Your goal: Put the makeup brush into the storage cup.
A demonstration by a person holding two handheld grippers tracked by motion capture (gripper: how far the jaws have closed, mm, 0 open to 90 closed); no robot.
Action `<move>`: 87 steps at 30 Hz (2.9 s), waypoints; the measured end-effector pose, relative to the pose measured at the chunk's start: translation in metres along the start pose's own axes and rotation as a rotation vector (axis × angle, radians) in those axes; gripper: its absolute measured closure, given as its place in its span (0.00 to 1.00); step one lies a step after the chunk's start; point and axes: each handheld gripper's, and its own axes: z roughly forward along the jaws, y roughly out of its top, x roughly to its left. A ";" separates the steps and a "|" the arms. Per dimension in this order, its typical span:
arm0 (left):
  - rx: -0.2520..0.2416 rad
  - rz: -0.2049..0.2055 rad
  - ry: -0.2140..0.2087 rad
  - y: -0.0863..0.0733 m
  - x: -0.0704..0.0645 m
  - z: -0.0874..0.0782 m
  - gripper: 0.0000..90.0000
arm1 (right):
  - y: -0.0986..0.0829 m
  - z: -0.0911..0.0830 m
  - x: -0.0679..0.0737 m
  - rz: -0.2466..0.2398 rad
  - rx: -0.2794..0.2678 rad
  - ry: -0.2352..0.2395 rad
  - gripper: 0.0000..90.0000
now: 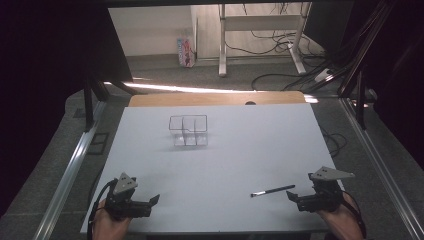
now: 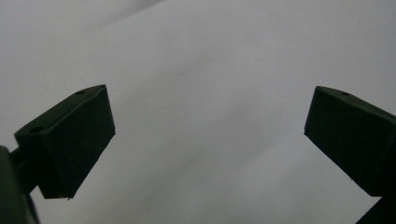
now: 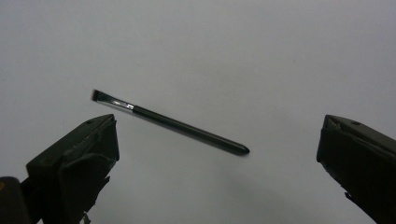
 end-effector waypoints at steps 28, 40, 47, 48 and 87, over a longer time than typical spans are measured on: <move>-0.043 -0.002 -0.044 0.003 0.004 0.005 0.01 | -0.002 0.004 0.001 0.001 0.059 0.058 0.02; -0.040 -0.008 -0.053 0.004 0.005 0.006 0.00 | 0.007 0.006 -0.003 -0.017 0.089 0.066 0.01; -0.045 -0.017 -0.046 0.003 0.005 0.005 0.00 | 0.012 0.004 -0.007 -0.033 0.101 0.057 0.00; -0.047 -0.018 -0.047 0.003 0.006 0.005 0.00 | 0.012 0.003 -0.007 -0.033 0.104 0.058 0.00; -0.030 0.026 -0.021 0.004 0.001 0.005 0.00 | 0.057 0.038 0.008 -0.185 0.307 0.065 0.00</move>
